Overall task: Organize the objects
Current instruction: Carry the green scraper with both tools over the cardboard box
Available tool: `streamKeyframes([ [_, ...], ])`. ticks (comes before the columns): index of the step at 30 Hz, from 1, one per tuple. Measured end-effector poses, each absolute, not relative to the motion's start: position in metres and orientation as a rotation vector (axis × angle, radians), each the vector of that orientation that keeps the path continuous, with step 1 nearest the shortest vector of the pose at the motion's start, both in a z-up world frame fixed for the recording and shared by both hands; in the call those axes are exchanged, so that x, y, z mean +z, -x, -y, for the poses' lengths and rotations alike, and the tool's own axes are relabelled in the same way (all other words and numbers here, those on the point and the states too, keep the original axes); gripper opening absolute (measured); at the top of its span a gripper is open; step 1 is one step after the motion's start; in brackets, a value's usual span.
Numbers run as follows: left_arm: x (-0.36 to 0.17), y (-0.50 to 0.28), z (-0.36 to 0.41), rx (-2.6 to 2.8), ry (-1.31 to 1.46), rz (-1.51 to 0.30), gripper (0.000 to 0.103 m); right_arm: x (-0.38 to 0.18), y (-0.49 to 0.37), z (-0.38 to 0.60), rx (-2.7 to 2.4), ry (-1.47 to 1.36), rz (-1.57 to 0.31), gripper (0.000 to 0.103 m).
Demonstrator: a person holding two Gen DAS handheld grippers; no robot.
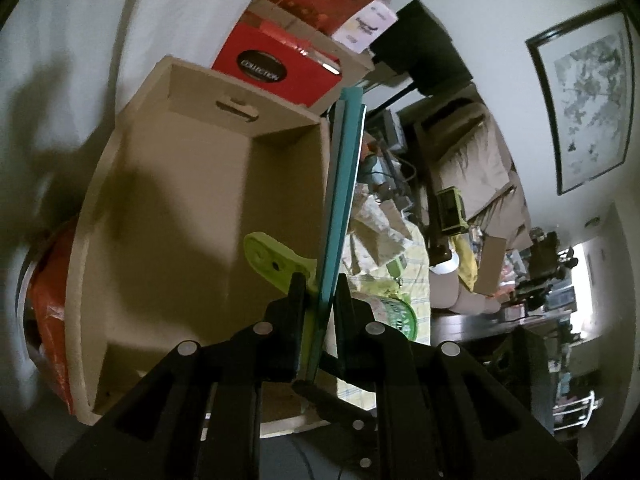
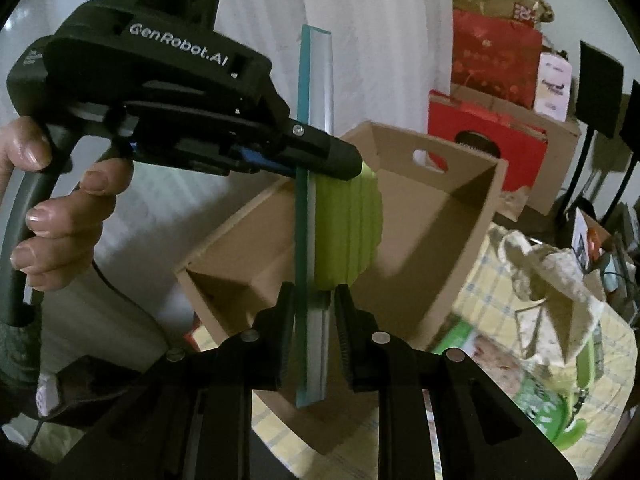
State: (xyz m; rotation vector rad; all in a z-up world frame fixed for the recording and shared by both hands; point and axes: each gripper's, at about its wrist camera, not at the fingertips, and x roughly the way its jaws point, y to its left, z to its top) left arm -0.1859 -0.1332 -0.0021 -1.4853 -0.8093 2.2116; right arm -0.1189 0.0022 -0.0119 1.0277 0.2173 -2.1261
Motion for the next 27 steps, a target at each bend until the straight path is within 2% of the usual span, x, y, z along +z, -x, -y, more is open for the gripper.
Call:
streamKeyframes([
  [15,-0.073,0.216,0.166,2.063,1.463,1.033,0.012,-0.053,0.141,0.011,-2.120,-1.157,-0.205,0.019],
  [27,-0.092,0.262,0.138,2.033,1.636,0.809,0.012,-0.074,0.155,0.027,-2.101,-1.232,-0.219,0.022],
])
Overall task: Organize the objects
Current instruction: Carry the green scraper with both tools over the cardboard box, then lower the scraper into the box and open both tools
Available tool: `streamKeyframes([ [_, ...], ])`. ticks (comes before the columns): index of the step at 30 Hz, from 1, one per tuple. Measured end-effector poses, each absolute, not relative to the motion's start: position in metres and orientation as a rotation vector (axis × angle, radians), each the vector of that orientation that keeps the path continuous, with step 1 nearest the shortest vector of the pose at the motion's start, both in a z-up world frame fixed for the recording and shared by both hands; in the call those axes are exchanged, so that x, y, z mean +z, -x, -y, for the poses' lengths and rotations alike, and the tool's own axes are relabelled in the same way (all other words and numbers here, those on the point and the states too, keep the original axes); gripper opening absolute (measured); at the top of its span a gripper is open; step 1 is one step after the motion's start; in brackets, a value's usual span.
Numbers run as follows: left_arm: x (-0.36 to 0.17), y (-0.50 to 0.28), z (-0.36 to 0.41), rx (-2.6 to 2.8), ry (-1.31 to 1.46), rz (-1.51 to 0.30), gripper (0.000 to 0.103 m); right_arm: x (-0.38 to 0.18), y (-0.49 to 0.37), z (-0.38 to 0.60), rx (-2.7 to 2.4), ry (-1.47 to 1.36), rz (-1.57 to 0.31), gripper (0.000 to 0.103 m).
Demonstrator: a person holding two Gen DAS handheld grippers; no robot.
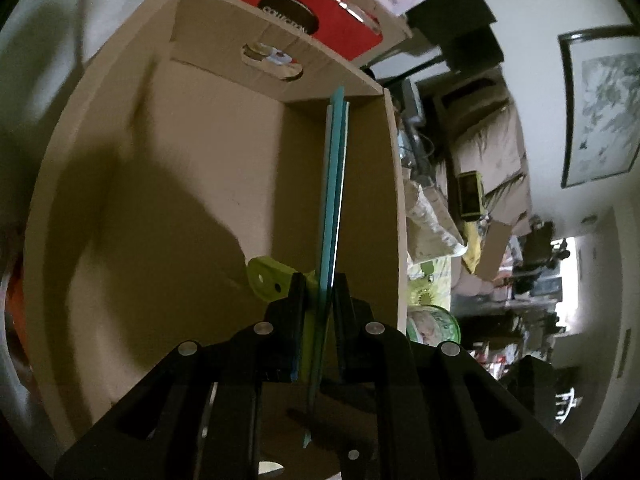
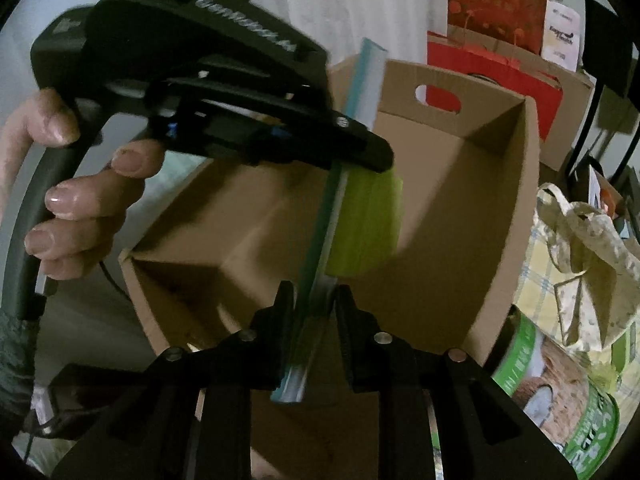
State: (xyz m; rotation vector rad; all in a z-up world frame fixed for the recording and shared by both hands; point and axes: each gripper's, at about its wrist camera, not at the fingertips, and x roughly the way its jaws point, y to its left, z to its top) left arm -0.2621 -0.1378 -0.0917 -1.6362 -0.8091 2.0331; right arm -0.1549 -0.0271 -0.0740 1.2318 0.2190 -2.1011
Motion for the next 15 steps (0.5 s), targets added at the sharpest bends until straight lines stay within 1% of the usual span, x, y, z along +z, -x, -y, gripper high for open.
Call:
streamKeyframes([
  [5,-0.085,0.282,0.129,2.064,1.688,0.664,0.011,-0.075,0.168,0.033,-2.110,-1.259,-0.184,0.023],
  [9,-0.087,0.291,0.135,2.092,1.737,0.616,0.012,-0.074,0.177,0.040,-2.092,-1.280,-0.135,0.023],
  [10,-0.088,0.293,0.137,2.105,1.748,0.605,0.014,-0.074,0.179,0.042,-2.087,-1.283,-0.127,0.023],
  [11,-0.087,0.295,0.139,2.119,1.762,0.596,0.025,-0.075,0.179,0.045,-2.082,-1.285,-0.122,0.024],
  [12,-0.088,0.294,0.144,2.127,1.768,0.600,0.032,-0.076,0.181,0.049,-2.077,-1.287,-0.118,0.024],
  [13,-0.087,0.293,0.147,2.136,1.775,0.616,0.042,-0.077,0.182,0.052,-2.071,-1.292,-0.112,0.024],
  [14,-0.086,0.293,0.152,2.144,1.779,0.641,0.046,-0.078,0.184,0.056,-2.061,-1.302,-0.099,0.024],
  [15,-0.084,0.292,0.157,2.150,1.771,0.674,0.048,-0.080,0.186,0.058,-2.052,-1.310,-0.086,0.024],
])
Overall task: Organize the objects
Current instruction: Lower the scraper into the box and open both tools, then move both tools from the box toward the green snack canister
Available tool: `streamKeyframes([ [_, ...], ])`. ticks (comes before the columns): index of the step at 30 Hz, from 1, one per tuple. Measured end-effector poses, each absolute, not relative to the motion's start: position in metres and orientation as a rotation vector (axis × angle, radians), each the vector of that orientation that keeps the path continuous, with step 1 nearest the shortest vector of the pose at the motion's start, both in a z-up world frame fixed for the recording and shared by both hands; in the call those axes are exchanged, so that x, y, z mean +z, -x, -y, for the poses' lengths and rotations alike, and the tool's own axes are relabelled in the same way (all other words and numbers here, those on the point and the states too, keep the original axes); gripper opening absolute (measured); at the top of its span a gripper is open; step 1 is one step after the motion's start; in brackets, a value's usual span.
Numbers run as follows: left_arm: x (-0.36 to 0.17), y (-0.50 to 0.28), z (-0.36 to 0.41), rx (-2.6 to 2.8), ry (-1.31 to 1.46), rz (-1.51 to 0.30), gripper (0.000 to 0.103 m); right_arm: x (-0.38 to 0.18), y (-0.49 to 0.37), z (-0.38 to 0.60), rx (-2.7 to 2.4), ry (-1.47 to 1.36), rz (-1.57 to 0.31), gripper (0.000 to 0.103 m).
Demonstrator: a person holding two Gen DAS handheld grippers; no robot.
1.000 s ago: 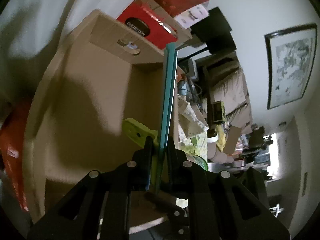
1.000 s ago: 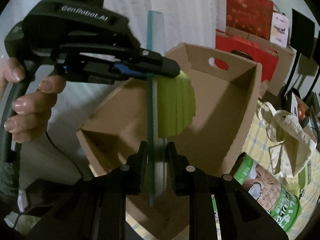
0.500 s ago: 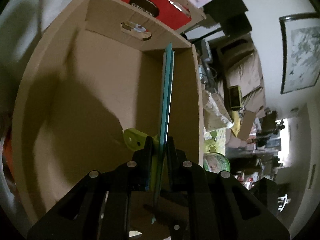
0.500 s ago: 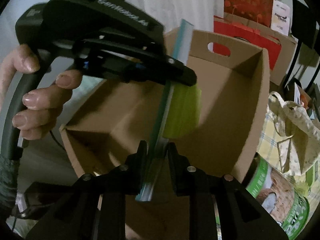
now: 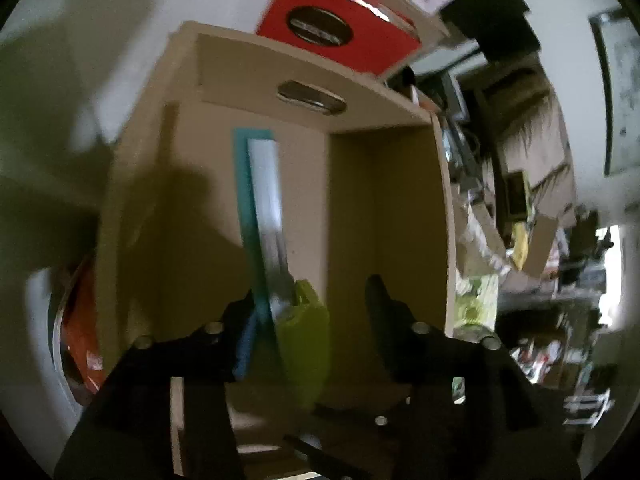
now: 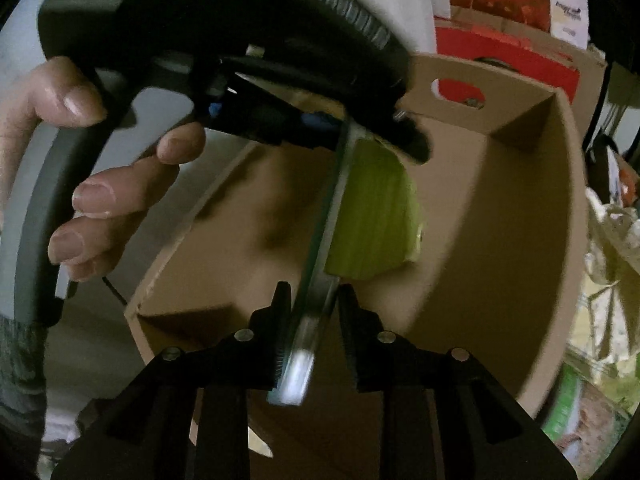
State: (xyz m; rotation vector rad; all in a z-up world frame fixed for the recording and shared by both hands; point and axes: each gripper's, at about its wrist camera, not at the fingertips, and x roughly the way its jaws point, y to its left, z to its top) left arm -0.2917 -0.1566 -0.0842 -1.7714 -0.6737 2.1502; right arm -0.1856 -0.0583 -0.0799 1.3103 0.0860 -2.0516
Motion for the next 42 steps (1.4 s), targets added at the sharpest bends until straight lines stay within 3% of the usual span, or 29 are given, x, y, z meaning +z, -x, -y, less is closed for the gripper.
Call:
streamKeyframes([
  [2,-0.079,0.288,0.166,2.162,1.733,0.731,0.055,-0.083,0.189,0.061,-2.036,-1.327,-0.046,0.024],
  [5,-0.072,0.286,0.172,2.176,1.703,0.751,0.055,-0.086,0.190,0.062,-2.039,-1.334,-0.025,0.024],
  [12,-0.054,0.269,0.175,2.280,1.639,0.685,0.058,-0.085,0.184,0.051,-2.051,-1.335,0.003,0.024],
  [16,-0.040,0.261,0.177,2.337,1.571,0.641,0.067,-0.076,0.178,0.041,-2.090,-1.311,-0.028,0.024],
  [21,-0.041,0.252,0.171,2.323,1.617,0.600,0.067,-0.064,0.159,0.035,-2.122,-1.290,-0.081,0.024],
  [27,-0.059,0.225,0.152,2.307,1.704,0.457,0.067,-0.059,0.154,0.027,-2.152,-1.284,-0.098,0.030],
  [31,-0.078,0.212,0.131,2.319,1.785,0.270,0.066,-0.048,0.155,0.002,-2.171,-1.272,-0.105,0.031],
  [36,-0.099,0.204,0.111,2.271,1.851,0.153,0.063,-0.036,0.140,-0.007,-2.194,-1.236,-0.145,0.038],
  [42,-0.119,0.203,0.093,2.254,1.948,-0.057,0.033,-0.023,0.124,-0.015,-2.210,-1.202,-0.165,0.043],
])
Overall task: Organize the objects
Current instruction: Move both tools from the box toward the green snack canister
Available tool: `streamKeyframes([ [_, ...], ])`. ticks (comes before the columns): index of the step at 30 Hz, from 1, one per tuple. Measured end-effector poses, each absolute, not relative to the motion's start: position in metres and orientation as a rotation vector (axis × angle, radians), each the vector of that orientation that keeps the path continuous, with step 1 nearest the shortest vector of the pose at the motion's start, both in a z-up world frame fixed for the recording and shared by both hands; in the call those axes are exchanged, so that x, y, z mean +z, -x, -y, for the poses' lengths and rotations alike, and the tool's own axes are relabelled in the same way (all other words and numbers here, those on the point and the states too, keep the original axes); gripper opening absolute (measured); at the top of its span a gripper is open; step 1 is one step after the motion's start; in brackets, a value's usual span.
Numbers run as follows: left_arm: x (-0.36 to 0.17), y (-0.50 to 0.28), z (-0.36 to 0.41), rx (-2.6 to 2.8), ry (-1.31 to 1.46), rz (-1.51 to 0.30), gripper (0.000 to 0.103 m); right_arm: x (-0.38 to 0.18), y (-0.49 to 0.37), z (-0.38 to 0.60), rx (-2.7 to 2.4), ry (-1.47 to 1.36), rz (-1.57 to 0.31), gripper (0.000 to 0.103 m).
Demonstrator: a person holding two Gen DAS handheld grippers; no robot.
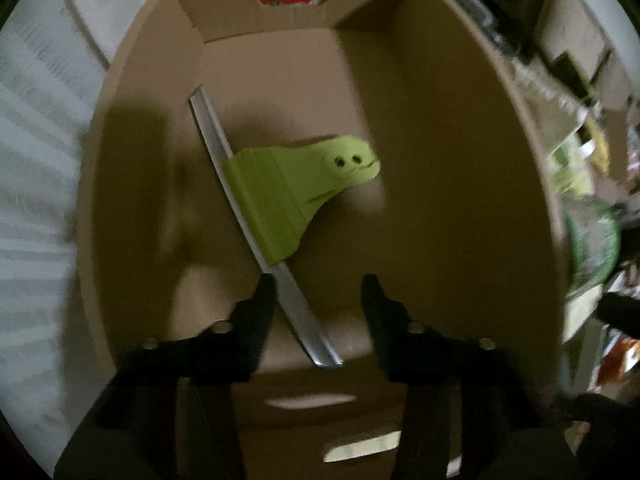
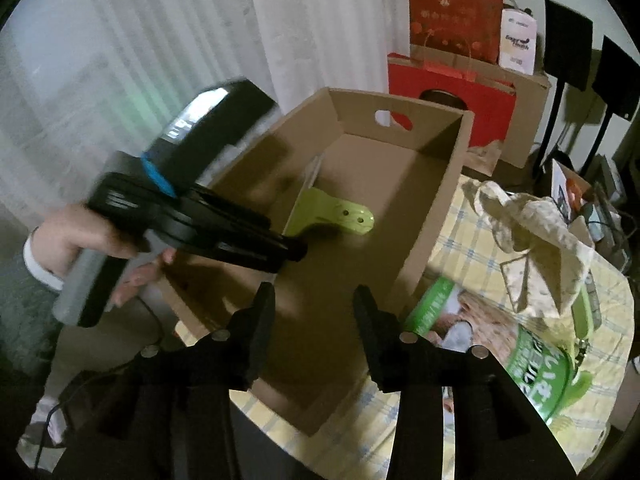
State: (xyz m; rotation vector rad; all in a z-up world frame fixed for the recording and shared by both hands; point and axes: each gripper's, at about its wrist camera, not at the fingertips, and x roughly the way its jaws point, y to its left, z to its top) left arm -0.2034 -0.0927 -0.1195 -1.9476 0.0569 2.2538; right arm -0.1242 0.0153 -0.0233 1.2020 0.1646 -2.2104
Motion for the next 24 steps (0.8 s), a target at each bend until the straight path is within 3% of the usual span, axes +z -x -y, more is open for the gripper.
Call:
streamKeyframes([
  [5,-0.134,0.201,0.083,2.235,2.004,-0.183,0.013,-0.019,0.116,-0.026,-2.222,-1.205,-0.155,0.043],
  [11,-0.132,0.196,0.082,2.258,2.001,-0.190,0.011,-0.019,0.110,-0.034,-2.229,-1.207,-0.151,0.043],
  [14,-0.134,0.191,0.075,2.278,2.019,-0.347,0.012,-0.022,0.109,-0.036,-2.230,-1.214,-0.148,0.043],
  [19,-0.133,0.185,0.067,2.274,2.014,-0.442,0.012,-0.021,0.108,-0.040,-2.229,-1.212,-0.132,0.042],
  [24,-0.128,0.188,0.067,2.286,2.010,-0.359,0.011,-0.019,0.106,-0.043,-2.236,-1.207,-0.126,0.042],
])
